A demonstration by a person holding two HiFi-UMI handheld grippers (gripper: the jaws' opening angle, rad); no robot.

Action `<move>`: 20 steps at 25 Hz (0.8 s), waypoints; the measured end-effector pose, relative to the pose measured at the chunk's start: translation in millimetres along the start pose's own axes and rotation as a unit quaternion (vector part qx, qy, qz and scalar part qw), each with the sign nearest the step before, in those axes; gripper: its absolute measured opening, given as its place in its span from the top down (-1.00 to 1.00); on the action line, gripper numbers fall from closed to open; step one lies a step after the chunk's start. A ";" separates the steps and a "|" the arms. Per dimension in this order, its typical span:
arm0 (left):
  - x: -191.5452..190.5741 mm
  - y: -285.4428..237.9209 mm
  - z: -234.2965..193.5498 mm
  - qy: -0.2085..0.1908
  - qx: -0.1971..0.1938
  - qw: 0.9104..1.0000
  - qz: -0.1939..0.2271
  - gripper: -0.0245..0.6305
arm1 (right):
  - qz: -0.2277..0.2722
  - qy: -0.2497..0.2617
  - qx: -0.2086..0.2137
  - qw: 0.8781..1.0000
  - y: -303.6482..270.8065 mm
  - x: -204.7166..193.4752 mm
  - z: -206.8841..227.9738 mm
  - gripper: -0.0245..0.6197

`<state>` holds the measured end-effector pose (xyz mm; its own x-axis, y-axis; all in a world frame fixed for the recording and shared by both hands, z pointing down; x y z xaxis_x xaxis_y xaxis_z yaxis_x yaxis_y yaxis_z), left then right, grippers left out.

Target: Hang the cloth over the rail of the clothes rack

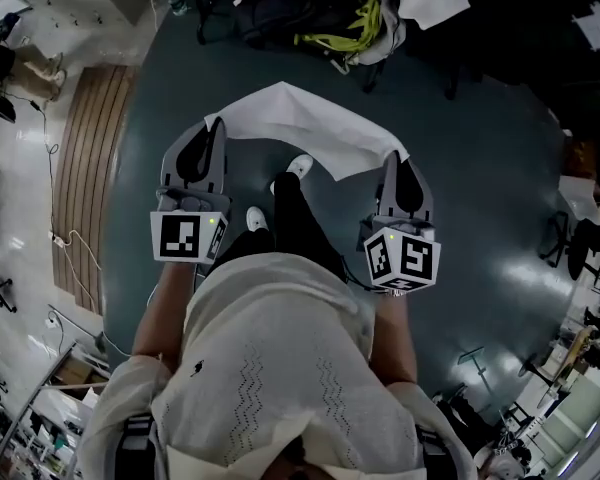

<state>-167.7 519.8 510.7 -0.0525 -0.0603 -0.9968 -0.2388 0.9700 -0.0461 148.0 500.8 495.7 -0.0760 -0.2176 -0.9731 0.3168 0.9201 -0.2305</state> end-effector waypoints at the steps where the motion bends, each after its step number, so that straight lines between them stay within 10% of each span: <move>1: -1.2 -9.9 -3.0 -0.001 0.002 1.000 -0.002 0.86 | -0.002 -0.002 -0.001 1.000 -10.7 -1.0 5.6 0.82; 20: 26.7 -284.1 -20.6 -0.033 0.027 0.999 -0.002 0.86 | 0.020 -0.019 0.023 0.999 -260.9 59.1 148.0 0.82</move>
<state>-121.2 237.8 498.5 0.0138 -0.0500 -0.9987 -0.1869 0.9810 -0.0517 200.8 199.7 498.2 -0.0275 -0.1934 -0.9807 0.3620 0.9126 -0.1902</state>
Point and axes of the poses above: the fingertips, and each gripper's own axes: y backward along the fingers, z to its right, x out of its top, the point moved 9 cm from there along y, backward along the fingers, and after that the axes turned 2 degrees about y, right-handed, at the moved point
